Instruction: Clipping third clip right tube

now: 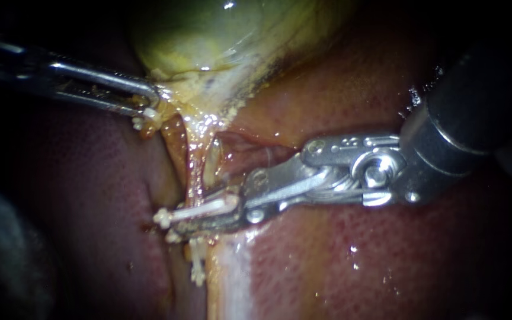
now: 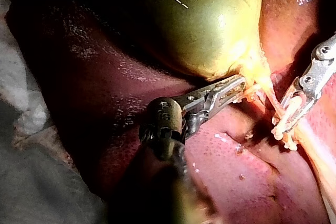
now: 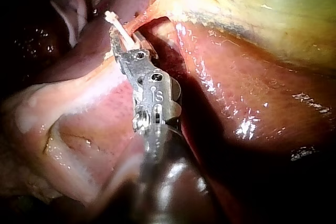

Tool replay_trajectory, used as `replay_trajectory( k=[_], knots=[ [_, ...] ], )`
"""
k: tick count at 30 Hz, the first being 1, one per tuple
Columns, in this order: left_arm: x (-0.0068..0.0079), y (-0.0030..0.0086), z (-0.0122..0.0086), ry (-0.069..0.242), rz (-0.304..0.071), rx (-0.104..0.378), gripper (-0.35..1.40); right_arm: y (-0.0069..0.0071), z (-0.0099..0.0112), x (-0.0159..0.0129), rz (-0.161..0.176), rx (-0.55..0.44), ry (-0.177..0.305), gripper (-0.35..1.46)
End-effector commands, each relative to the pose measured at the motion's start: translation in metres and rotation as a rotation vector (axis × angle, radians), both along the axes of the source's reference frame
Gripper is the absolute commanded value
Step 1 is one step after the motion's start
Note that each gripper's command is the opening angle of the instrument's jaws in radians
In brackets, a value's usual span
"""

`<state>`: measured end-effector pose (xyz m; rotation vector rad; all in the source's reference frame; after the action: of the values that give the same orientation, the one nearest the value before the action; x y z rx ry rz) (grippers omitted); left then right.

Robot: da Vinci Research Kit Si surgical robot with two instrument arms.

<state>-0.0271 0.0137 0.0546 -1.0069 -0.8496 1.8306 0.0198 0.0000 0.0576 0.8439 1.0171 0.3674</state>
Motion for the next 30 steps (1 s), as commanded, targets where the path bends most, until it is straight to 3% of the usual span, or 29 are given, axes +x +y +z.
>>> replay_trajectory(
  k=[1,4,8,10,20,30],
  knots=[
    [0.0000,0.0000,0.0000,0.000,0.000,0.000,-0.35,0.0000,0.0000,0.0000,0.000,0.000,0.000,0.00],
    [0.0000,0.0000,0.0000,0.000,0.000,0.000,-0.35,0.0001,0.0002,0.0001,0.001,-0.001,-0.001,0.24],
    [0.0000,0.0000,0.0000,0.000,0.000,0.000,-0.35,0.0000,0.0004,0.0002,0.002,-0.001,0.001,0.42],
    [0.0000,0.0000,0.0000,0.000,0.000,0.000,-0.35,0.0001,0.0006,0.0006,0.026,-0.007,0.003,0.49],
    [0.0000,0.0000,0.0000,0.000,0.000,0.000,-0.35,0.0003,0.0008,0.0000,0.048,0.014,-0.001,0.50],
    [0.0001,0.0000,0.0000,0.000,0.000,0.000,-0.35,0.0012,0.0006,-0.0009,0.119,0.149,0.070,0.50]
  ],
)
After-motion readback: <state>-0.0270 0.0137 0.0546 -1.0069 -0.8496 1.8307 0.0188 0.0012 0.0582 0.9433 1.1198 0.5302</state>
